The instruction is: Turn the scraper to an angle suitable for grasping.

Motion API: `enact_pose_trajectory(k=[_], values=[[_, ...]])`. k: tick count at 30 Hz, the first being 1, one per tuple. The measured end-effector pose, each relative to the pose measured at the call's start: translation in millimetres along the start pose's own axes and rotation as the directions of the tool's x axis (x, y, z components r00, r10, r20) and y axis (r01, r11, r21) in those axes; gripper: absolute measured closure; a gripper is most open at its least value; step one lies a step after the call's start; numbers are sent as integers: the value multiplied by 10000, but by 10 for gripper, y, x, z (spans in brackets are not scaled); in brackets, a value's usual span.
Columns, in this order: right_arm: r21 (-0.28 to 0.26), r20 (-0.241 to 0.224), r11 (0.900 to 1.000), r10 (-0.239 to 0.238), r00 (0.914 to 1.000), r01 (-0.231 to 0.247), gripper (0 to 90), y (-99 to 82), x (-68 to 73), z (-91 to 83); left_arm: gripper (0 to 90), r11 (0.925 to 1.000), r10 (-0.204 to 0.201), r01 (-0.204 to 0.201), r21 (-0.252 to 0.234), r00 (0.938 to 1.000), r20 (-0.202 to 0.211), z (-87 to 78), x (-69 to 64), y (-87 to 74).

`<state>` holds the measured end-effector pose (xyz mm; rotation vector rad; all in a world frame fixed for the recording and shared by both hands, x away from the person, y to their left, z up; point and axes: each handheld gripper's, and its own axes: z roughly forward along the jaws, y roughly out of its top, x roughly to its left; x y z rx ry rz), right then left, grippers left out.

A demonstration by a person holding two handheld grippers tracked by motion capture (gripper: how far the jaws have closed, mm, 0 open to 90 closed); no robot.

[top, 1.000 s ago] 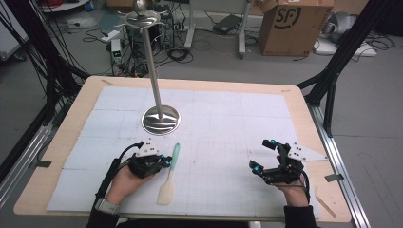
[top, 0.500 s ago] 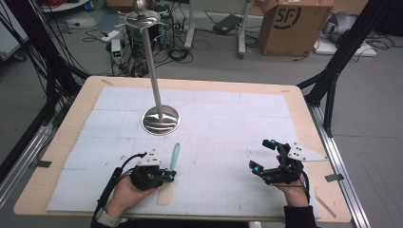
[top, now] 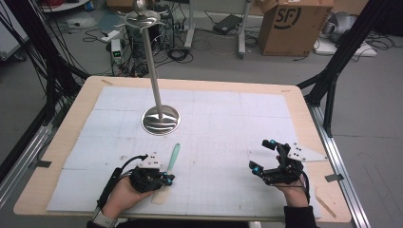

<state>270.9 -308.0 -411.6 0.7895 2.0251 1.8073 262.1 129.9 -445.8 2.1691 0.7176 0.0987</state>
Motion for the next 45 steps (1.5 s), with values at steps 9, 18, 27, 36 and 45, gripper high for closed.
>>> enact_pose_trajectory(k=[9, 18, 27, 36, 45], values=[[59, -14, 10000, 52, 10000, -52, 15, -2, -3, -3, 898, 9997, -206, 211, 75, 9975, -680, -285, 242, -169], [113, -11, 9999, 6, 10000, -6, 15, -8, -3, 18, 898, 9940, -1085, 1053, -303, 9840, -1410, -554, 552, -339], [152, -52, 9998, 97, 9999, -96, 15, -13, -11, 31, 898, 9882, -1134, 929, -1217, 9783, -1734, -496, 649, -91], [182, -50, 9998, 88, 9999, -87, 15, -14, -14, 26, 898, 9901, -1321, 1168, -782, 9637, -2320, -159, 887, 31], [-10, 20, 9999, 159, 9999, -159, 15, -3, -19, 3, 898, 9989, -239, 180, -434, 9898, -1405, -114, 718, 44]])
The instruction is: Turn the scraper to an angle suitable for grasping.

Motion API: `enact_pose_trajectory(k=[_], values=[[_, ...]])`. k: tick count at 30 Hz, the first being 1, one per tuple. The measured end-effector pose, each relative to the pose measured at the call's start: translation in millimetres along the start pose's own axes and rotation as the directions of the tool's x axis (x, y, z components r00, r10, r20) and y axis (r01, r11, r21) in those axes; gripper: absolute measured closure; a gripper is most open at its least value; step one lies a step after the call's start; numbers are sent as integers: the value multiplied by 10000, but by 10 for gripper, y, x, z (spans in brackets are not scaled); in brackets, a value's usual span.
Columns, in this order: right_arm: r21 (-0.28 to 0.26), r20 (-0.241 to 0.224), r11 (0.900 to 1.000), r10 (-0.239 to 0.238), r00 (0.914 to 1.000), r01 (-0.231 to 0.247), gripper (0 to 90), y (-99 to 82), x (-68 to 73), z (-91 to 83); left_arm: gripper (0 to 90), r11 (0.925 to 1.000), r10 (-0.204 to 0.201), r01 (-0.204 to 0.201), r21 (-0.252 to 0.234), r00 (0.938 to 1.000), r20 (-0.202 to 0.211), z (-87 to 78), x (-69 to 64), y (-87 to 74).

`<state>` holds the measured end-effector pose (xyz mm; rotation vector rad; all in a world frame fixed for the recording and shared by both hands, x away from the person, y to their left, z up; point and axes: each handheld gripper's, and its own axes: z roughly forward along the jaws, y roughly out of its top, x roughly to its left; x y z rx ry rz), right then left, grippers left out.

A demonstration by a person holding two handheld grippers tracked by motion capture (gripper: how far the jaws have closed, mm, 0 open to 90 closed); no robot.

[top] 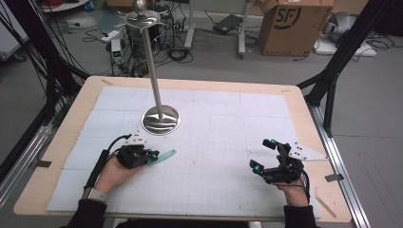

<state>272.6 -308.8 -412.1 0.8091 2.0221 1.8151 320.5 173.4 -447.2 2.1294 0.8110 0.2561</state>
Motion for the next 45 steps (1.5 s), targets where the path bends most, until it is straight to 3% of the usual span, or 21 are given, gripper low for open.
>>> enact_pose_trajectory(k=[8, 11, 13, 17, 20, 24, 28, 29, 30, 33, 34, 35, 38, 42, 44, 45], values=[[118, -47, 9999, -21, 10000, 22, 15, -6, 8, 14, 898, 9976, 661, -668, 160, 9969, 426, -8, -159, -8], [125, -41, 9999, -61, 10000, 61, 15, -8, 9, 15, 898, 9994, 348, -347, -32, 9987, 370, -22, -123, -1], [191, -57, 9998, -19, 10000, 20, 15, -10, 14, 18, 898, 9982, -203, 223, -561, 9991, 360, -79, -61, 23], [189, -18, 9998, -26, 10000, 26, 15, -11, 3, 14, 885, 9778, -791, 869, -1905, 9957, 482, -287, 10, 59], [160, -12, 9999, 29, 10000, -28, 14, -10, -1, 8, 795, 9586, -752, 886, -2707, 9954, 595, -443, 15, 41], [196, 17, 9998, -20, 10000, 19, 15, -12, -3, 11, 746, 9347, -1096, 1221, -3338, 9924, 560, -566, 39, -27], [240, 2, 9997, -15, 10000, 15, 15, -14, 6, 9, 559, 9043, -731, 883, -4177, 9960, 522, -648, 37, -171], [234, 36, 9997, 25, 10000, -26, 15, -12, 6, 4, 435, 8973, -581, 769, -4346, 9967, 563, -666, 35, -215], [234, 36, 9997, 25, 10000, -26, 15, -12, 6, 4, 435, 8927, -460, 665, -4456, 9973, 567, -689, 32, -260], [271, 42, 9996, -9, 10000, 7, 14, -16, -1, 9, 383, 8904, -264, 544, -4520, 9973, 680, -759, 62, -381], [314, 37, 9995, 1, 10000, -3, 15, -19, -1, 11, 356, 8857, -247, 568, -4609, 9969, 753, -775, 83, -412], [341, 36, 9994, 26, 10000, -27, 15, -22, 0, 17, 335, 8817, -347, 664, -4671, 9965, 762, -787, 96, -428], [430, 16, 9991, -11, 10000, 10, 15, -27, 5, 26, 224, 8839, -651, 1002, -4569, 9936, 919, -835, 100, -428], [376, 57, 9993, 6, 10000, -8, 15, -24, -1, 18, 142, 8720, -91, 453, -4874, 9970, 764, -905, 59, -434], [410, 72, 9992, 29, 10000, -32, 15, -25, -1, 14, 116, 8775, 75, 306, -4785, 9970, 775, -922, 39, -419], [423, 91, 9991, 7, 10000, -11, 15, -27, -3, 14, 115, 8842, 182, 211, -4667, 9967, 795, -917, 23, -407]])
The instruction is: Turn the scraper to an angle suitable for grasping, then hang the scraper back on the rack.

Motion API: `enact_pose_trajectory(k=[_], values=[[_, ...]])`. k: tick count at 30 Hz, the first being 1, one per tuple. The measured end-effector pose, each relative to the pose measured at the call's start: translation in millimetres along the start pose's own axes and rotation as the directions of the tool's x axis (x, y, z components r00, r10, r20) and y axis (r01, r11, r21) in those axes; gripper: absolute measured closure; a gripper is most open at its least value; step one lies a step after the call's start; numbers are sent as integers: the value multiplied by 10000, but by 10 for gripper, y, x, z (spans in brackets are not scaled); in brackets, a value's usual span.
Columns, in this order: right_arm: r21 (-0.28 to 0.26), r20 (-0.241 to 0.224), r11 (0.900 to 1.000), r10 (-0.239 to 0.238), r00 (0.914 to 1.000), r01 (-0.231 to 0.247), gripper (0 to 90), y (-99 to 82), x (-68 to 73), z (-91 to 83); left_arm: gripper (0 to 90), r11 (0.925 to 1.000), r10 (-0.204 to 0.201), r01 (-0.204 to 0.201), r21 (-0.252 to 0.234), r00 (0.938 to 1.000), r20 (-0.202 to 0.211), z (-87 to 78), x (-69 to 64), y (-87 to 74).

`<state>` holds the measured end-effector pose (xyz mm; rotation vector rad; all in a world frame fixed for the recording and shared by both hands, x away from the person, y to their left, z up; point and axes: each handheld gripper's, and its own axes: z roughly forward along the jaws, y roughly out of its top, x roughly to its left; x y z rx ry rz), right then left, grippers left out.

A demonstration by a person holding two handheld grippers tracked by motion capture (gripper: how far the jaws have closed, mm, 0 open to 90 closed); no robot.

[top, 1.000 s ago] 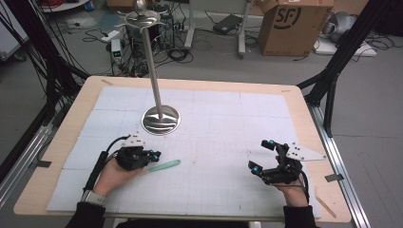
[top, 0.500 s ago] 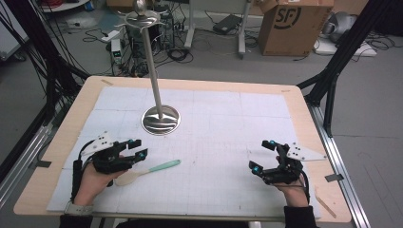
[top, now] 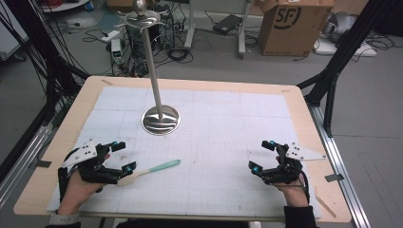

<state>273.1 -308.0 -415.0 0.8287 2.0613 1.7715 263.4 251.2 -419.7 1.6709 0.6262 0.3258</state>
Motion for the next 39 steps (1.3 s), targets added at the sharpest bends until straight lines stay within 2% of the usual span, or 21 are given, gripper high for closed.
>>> enact_pose_trajectory(k=[3, 7, 9, 11, 13, 16, 18, 19, 21, 23, 26, 28, 29, 30, 31, 33, 35, 36, 37, 38, 39], values=[[53, 44, 10000, 7, 10000, -7, 15, -5, -4, 5, 116, 9967, 374, -391, 710, 9990, 254, 72, -39, 15], [57, 15, 10000, 12, 10000, -12, 15, -4, -5, 5, 122, 9817, 774, -881, 1686, 9946, 694, 174, -51, 62], [58, 29, 10000, 27, 10000, -27, 15, -4, -8, 4, 124, 9788, 639, -822, 1874, 9928, 1016, 213, -57, 94], [119, 24, 9999, 28, 10000, -28, 15, -5, -6, 3, 124, 9800, 687, -908, 1768, 9895, 1273, 233, -51, 122], [168, 16, 9999, -2, 10000, 1, 15, -6, -10, 3, 124, 9766, 696, -944, 1933, 9889, 1316, 247, -37, 145], [101, -7, 9999, -3, 10000, 3, 15, -5, -14, 2, 128, 9618, 837, -1153, 2483, 9874, 1344, 279, -13, 152], [122, -47, 9999, 31, 10000, -30, 15, -3, -10, -4, 135, 9482, 874, -1275, 2909, 9853, 1470, 306, 6, 158], [118, -56, 9999, 53, 10000, -52, 15, -2, -8, -5, 135, 9386, 893, -1342, 3177, 9843, 1521, 319, 18, 168], [102, -11, 9999, 36, 10000, -36, 15, -2, -13, -5, 142, 9269, 723, -1303, 3520, 9822, 1734, 353, 36, 180], [94, -36, 10000, 17, 10000, -16, 15, -3, -14, 0, 153, 9103, 769, -1435, 3882, 9803, 1821, 392, 48, 186], [160, -51, 9999, 55, 10000, -54, 15, -4, -6, 0, 159, 8803, 867, -1725, 4420, 9744, 2077, 457, 48, 187], [151, -46, 9999, 57, 10000, -56, 15, -5, -9, 1, 168, 8556, 959, -1950, 4795, 9700, 2234, 494, 38, 194], [155, -47, 9999, 60, 10000, -59, 15, -5, -8, 1, 180, 8439, 970, -2016, 4971, 9688, 2281, 509, 36, 201], [149, -47, 9999, 58, 10000, -58, 15, -5, -8, 3, 191, 8384, 858, -1914, 5104, 9710, 2233, 529, 29, 203], [160, -42, 9999, 32, 10000, -31, 15, -5, -10, 3, 193, 8255, 972, -2062, 5254, 9689, 2276, 545, 34, 208], [196, -117, 9998, 30, 9999, -28, 15, -7, -9, 7, 196, 8070, 1047, -2187, 5486, 9672, 2314, 576, 41, 207], [251, -153, 9997, 20, 9999, -16, 15, -10, -8, 12, 208, 7801, 1123, -2373, 5789, 9634, 2435, 605, 46, 210], [276, -184, 9996, 64, 9998, -58, 15, -11, -3, 14, 213, 7707, 1148, -2446, 5884, 9616, 2494, 619, 42, 209], [286, -197, 9996, 45, 9998, -39, 15, -11, -3, 16, 221, 7556, 1133, -2536, 6039, 9587, 2609, 630, 41, 210], [293, -205, 9996, 35, 9998, -29, 15, -11, -3, 16, 224, 7517, 1114, -2573, 6073, 9571, 2676, 642, 34, 204], [294, -219, 9996, 35, 9998, -29, 15, -11, -3, 17, 224, 7398, 1141, -2651, 6184, 9552, 2731, 652, 33, 202]])
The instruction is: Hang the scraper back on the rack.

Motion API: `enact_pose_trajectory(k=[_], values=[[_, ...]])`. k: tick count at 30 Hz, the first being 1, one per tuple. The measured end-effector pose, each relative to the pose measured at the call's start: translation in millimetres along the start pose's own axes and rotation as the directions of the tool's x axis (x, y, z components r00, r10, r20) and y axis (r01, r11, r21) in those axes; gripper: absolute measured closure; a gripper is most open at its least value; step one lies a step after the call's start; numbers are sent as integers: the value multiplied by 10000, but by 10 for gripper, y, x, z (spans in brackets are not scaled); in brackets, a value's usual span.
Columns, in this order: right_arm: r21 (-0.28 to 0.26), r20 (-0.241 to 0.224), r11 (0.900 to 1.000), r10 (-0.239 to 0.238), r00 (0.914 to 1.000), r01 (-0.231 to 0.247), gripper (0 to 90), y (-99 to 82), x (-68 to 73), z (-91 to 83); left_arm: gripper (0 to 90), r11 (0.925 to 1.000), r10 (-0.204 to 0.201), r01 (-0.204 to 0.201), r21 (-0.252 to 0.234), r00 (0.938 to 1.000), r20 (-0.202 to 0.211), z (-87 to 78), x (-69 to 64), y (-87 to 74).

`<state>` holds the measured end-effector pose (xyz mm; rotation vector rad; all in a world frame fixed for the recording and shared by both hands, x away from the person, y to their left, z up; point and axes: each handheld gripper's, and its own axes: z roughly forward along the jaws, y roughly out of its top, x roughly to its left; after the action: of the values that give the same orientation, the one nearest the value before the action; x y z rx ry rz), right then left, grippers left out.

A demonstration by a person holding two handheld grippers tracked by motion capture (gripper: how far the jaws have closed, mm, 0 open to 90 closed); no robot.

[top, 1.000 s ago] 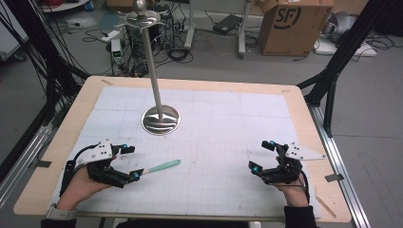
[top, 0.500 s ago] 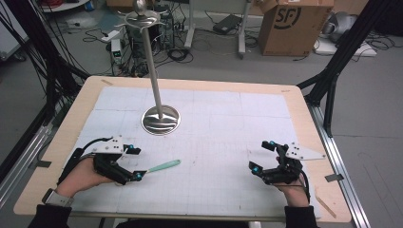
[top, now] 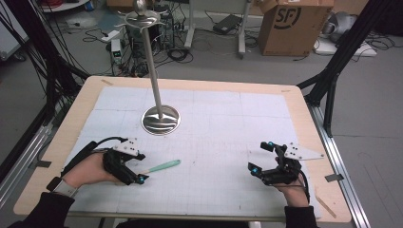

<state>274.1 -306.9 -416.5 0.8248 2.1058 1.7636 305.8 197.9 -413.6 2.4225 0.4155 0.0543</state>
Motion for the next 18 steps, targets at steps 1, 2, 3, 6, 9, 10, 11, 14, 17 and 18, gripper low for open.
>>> enact_pose_trajectory(k=[1, 2, 3, 6, 9, 10, 11, 14, 17, 18], values=[[5, -3, 10000, -2, 10000, 2, 15, 0, -2, -1, 227, 9998, 53, -52, 195, 10000, -51, 13, -1, 7], [8, 3, 10000, 7, 10000, -7, 15, -1, -3, 0, 234, 9992, 195, -189, 345, 9997, -176, 27, 2, 13], [13, 14, 10000, -3, 10000, 3, 15, -1, -5, 1, 242, 9984, 293, -274, 493, 9989, -373, 40, 1, 21], [35, -3, 10000, 9, 10000, -9, 15, -2, -1, 4, 333, 9958, 307, -251, 881, 9975, -637, 65, 5, 38], [98, 11, 9999, 27, 10000, -27, 15, -5, -6, 5, 430, 9907, 192, -84, 1359, 9968, -780, 85, 0, 48], [87, 23, 10000, 22, 10000, -22, 15, -5, -9, 6, 454, 9900, 140, -27, 1413, 9967, -794, 90, -4, 49], [88, 21, 10000, 17, 10000, -18, 15, -5, -10, 6, 476, 9887, 147, -31, 1500, 9970, -763, 87, -1, 56], [74, -12, 10000, 47, 10000, -47, 15, -4, -5, 2, 540, 9846, 24, 111, 1744, 9970, -770, 85, -1, 84], [47, 10, 10000, 28, 10000, -28, 15, -2, -9, -2, 639, 9766, 44, 131, 2145, 9967, -812, 103, -17, 128], [54, 9, 10000, 23, 10000, -23, 15, -2, -10, -2, 651, 9745, 80, 89, 2243, 9972, -743, 116, -23, 135]])
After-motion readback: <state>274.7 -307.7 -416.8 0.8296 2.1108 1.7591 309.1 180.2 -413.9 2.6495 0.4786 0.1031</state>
